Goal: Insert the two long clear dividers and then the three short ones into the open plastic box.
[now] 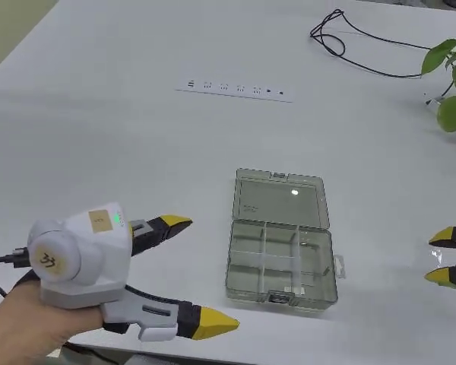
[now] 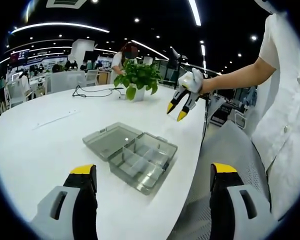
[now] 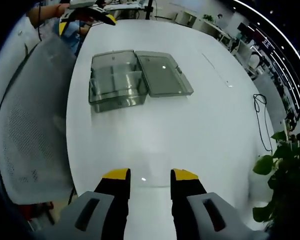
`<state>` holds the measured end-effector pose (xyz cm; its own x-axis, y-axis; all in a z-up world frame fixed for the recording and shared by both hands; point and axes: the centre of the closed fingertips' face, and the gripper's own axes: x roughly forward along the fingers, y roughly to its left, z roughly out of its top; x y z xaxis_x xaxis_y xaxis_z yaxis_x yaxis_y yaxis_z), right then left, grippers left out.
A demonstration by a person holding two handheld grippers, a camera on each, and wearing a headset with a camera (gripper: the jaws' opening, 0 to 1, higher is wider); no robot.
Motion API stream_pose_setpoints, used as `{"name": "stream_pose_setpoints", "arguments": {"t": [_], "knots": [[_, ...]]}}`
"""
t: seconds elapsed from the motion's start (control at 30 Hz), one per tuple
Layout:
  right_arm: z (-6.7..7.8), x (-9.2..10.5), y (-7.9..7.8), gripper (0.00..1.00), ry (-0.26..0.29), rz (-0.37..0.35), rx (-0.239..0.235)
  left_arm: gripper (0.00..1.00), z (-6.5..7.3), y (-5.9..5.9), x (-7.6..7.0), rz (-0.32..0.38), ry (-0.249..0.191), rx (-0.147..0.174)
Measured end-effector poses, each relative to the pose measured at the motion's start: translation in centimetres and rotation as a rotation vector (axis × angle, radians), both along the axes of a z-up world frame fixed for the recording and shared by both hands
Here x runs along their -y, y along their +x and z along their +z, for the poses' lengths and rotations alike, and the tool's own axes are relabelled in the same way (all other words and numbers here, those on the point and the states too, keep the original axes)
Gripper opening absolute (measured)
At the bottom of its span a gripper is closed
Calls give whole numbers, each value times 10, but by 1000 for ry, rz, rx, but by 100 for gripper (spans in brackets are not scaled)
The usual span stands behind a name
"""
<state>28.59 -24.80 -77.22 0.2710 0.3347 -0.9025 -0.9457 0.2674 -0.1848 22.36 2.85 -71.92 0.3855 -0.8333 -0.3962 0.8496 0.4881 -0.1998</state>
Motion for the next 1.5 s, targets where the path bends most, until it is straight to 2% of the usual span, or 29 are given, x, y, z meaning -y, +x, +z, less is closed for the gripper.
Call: {"name": "stream_pose_setpoints", "arguments": {"t": [0.13,0.2,0.27,0.47,0.5,0.6,0.63,0.73,0.8,0.83,0.87,0.97,1.07,1.1,1.27,1.3,1.5], "knots": [[28,-23,0,32,36,13,69,96,8,3,3,3,-7,7],[37,-31,-1,32,49,16,85,95,14,6,5,13,-20,5],[53,-47,-3,32,63,31,121,94,20,9,9,17,-35,2],[86,-86,-14,32,103,76,182,90,31,13,21,19,-44,-8],[91,-93,-16,32,112,85,190,90,37,13,27,16,-75,-16],[101,-108,-23,32,119,104,209,88,48,15,37,30,-120,-37],[97,-106,-20,32,122,109,214,87,49,16,39,36,-127,-46],[101,-117,-28,32,119,126,224,84,57,18,47,68,-179,-98],[102,-123,-33,32,99,144,238,82,63,18,54,66,-218,-115],[103,-125,-35,32,91,150,241,81,64,18,55,66,-221,-121],[102,-126,-37,32,83,157,243,80,64,17,58,72,-226,-145],[103,-135,-44,32,59,188,255,75,67,15,68,69,-245,-182],[107,-143,-49,32,49,204,269,69,71,10,81,73,-304,-279],[108,-145,-51,32,49,207,270,66,73,10,84,76,-317,-285],[112,-156,-57,32,43,225,276,53,68,9,94,83,-329,-345],[113,-158,-58,32,42,229,277,49,67,8,97,81,-332,-368],[121,-169,-65,32,46,253,283,36,67,3,106,76,-363,-424]]}}
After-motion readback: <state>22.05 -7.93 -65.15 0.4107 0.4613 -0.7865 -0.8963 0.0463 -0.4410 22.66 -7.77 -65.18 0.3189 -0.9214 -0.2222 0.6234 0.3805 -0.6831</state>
